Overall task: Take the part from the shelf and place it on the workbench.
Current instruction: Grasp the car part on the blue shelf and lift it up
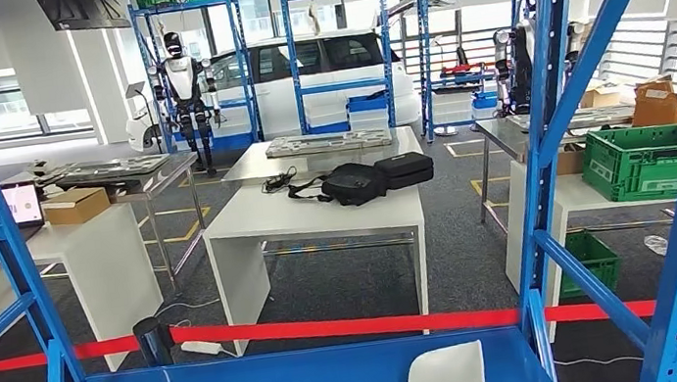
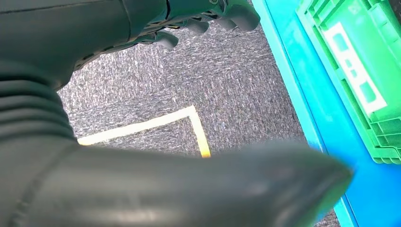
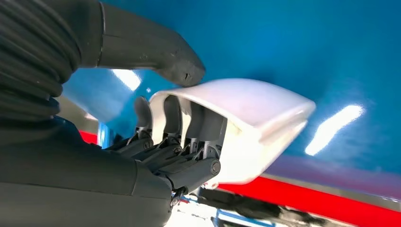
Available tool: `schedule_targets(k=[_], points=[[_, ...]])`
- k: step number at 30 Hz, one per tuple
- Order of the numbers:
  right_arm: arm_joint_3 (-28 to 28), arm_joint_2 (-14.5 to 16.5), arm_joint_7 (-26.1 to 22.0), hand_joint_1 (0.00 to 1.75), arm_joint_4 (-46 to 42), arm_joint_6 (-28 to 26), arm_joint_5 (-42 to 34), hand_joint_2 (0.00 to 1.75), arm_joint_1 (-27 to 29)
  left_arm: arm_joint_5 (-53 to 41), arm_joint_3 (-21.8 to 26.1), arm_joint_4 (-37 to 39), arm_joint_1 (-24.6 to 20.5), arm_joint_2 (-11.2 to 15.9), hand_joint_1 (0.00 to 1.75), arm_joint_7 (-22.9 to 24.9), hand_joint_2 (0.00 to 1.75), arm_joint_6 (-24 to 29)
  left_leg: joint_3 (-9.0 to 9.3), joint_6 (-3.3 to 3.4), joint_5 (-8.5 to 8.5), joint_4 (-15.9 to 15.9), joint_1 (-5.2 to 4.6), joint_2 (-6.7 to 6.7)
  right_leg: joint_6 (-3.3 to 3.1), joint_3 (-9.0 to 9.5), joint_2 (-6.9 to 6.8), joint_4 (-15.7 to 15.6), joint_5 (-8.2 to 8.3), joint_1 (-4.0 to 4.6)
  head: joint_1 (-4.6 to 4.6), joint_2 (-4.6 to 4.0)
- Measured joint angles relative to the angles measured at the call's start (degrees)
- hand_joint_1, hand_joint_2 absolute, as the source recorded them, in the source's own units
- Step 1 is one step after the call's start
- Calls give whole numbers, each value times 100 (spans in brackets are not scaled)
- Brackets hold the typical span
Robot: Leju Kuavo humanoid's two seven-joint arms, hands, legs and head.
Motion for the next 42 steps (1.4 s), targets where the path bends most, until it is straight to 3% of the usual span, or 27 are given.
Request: schedule_targets(k=[30, 42], points=[[0, -97, -100, 175, 0, -153, -146, 175, -44, -75, 70, 1, 1, 0, 0, -64, 175, 85, 3, 1, 1, 0, 0, -2, 1, 4, 0, 0, 1, -1, 1, 0], [-129, -223, 61, 175, -101, -676, -220, 175, -264, -63, 87, 2, 6, 0, 0, 171, 175, 284, -15, 1, 1, 0, 0, -1, 1, 1, -1, 0, 2, -1, 1, 0]])
